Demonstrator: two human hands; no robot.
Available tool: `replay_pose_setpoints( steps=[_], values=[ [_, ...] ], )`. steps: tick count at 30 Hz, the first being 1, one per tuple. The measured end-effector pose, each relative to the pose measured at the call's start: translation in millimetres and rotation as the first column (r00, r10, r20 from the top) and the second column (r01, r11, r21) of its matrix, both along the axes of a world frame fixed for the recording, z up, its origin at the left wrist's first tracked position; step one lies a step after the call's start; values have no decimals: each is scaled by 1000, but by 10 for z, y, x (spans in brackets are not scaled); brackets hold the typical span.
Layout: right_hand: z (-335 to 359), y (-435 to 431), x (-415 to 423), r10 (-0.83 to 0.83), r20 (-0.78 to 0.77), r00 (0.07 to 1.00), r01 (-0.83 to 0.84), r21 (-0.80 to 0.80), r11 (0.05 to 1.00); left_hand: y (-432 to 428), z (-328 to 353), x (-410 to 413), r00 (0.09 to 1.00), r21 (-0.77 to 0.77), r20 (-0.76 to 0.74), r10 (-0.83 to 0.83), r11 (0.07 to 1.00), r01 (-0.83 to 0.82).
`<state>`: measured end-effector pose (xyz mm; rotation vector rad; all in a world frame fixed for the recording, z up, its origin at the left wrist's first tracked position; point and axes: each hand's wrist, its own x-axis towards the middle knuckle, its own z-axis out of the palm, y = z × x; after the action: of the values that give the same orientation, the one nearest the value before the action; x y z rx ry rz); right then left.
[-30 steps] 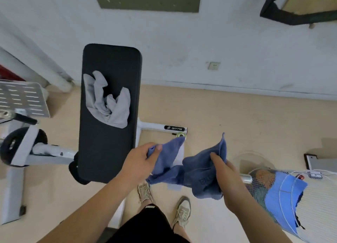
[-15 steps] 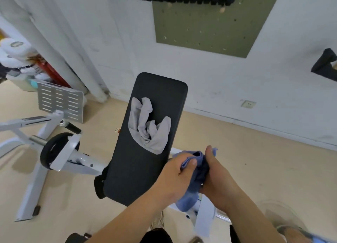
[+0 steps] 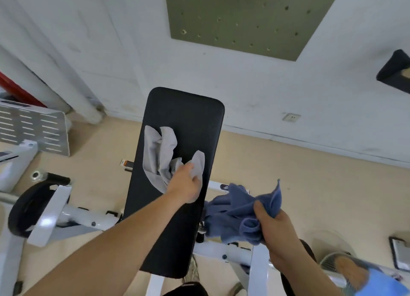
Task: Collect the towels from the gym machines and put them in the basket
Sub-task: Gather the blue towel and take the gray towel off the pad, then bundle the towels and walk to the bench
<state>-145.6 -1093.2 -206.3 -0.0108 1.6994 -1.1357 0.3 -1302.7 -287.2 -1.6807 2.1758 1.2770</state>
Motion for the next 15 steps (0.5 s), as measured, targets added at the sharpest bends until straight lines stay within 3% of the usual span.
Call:
replay_pose_setpoints(
  steps=[3,7,11,15],
  values=[
    [27,63,-60,-60,78,995,63,-39,997,-242,-453,-150,989,0,141,-40,999,41],
    [97,196,-88,-129,64,989,134,-69,989,-294,-664,-258,951,-57,294,-98,991,120],
    [83,361,-90,-169,-58,984,167,-35,985,-136,-469,-225,988,54,154,-29,998,21],
    [90,583,-67,-246,-120,962,244,-23,969,335,45,-87,978,167,-132,163,976,-140]
  ],
)
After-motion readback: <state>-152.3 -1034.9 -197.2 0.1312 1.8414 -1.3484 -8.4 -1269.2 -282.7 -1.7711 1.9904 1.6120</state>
